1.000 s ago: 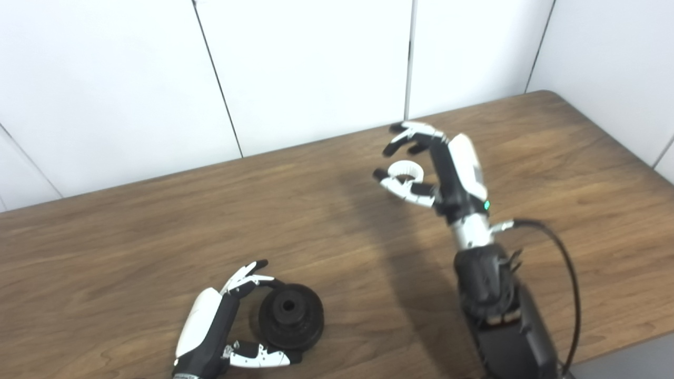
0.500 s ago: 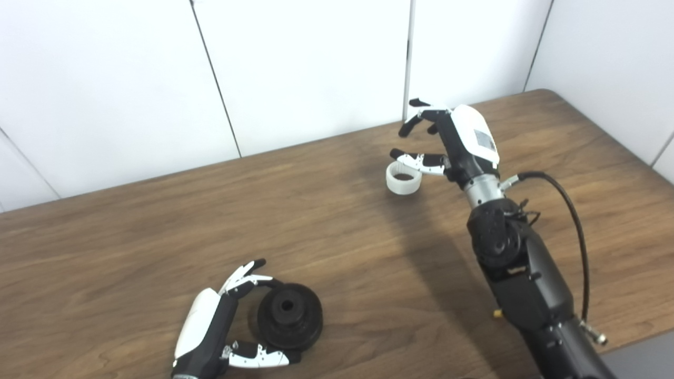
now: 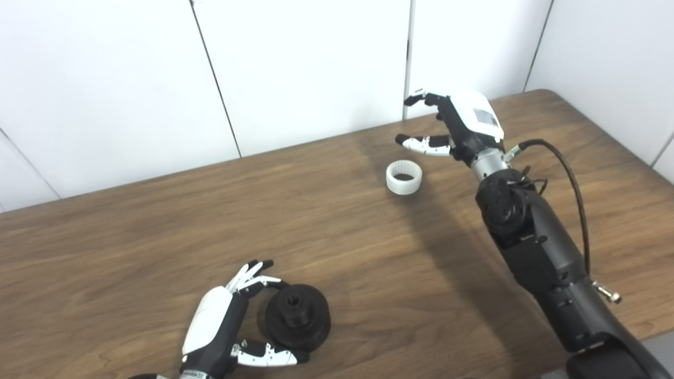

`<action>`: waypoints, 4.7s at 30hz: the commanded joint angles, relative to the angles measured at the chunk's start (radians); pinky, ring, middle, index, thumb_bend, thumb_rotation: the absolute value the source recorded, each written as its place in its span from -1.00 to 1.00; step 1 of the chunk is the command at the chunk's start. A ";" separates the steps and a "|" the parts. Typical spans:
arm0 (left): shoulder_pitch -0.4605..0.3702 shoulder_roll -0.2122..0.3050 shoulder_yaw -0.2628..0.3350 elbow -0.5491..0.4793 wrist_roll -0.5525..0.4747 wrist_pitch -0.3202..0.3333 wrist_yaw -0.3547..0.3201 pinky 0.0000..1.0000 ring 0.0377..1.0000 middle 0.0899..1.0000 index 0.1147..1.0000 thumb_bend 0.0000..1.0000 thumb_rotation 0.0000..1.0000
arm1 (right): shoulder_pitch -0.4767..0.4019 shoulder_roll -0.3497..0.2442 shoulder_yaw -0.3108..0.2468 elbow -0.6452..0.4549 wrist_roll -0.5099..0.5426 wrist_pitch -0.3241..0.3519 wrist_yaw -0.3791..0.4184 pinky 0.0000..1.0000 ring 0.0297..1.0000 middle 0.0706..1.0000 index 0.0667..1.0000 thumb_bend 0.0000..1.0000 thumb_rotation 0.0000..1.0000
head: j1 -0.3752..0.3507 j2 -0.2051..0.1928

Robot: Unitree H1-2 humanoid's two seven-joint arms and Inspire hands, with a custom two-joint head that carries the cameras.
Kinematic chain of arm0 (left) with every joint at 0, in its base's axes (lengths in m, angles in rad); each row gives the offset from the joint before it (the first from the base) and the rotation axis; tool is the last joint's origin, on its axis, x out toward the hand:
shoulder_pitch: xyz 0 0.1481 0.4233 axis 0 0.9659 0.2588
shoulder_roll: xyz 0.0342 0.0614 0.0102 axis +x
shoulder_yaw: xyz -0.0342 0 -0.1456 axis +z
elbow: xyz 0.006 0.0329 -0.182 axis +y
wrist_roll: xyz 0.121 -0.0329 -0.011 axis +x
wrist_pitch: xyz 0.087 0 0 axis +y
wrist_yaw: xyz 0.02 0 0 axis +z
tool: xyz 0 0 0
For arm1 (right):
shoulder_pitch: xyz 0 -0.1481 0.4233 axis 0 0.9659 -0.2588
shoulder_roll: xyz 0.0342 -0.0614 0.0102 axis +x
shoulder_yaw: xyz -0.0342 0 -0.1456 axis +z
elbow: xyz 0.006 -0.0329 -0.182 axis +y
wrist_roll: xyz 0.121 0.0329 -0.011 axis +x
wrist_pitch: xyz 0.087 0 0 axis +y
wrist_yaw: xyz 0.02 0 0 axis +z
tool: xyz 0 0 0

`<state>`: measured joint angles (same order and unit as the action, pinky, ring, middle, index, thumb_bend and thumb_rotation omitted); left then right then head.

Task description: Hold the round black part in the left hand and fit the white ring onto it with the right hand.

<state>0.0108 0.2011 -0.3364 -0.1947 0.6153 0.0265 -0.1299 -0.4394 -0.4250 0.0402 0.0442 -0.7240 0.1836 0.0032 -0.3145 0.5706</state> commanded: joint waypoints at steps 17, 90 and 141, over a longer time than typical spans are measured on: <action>-0.015 0.008 -0.025 0.001 0.041 0.049 -0.030 1.00 0.99 0.87 0.16 0.96 -0.58 | -0.099 -0.186 0.149 0.042 0.000 0.086 0.371 0.73 0.99 1.00 0.80 1.00 0.57 | 0.018 0.008; -0.009 0.003 -0.016 -0.035 0.057 0.069 -0.042 0.98 1.00 0.87 0.15 0.94 -0.54 | 0.039 0.059 0.100 0.237 0.068 -0.075 -0.259 0.82 0.75 0.59 -0.10 0.03 -0.72 | 0.063 0.064; -0.054 -0.073 -0.063 -0.001 0.135 0.120 -0.022 1.00 1.00 0.89 0.14 0.98 -0.44 | 0.325 0.169 0.109 -0.501 0.215 -0.178 0.020 0.54 0.74 0.56 -0.11 0.04 -0.72 | 0.367 0.174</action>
<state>-0.0199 0.1309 -0.3888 -0.2074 0.7253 0.1456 -0.1522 -0.0960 -0.2604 0.1528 -0.4097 -0.5240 0.0391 0.0200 0.0506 0.7424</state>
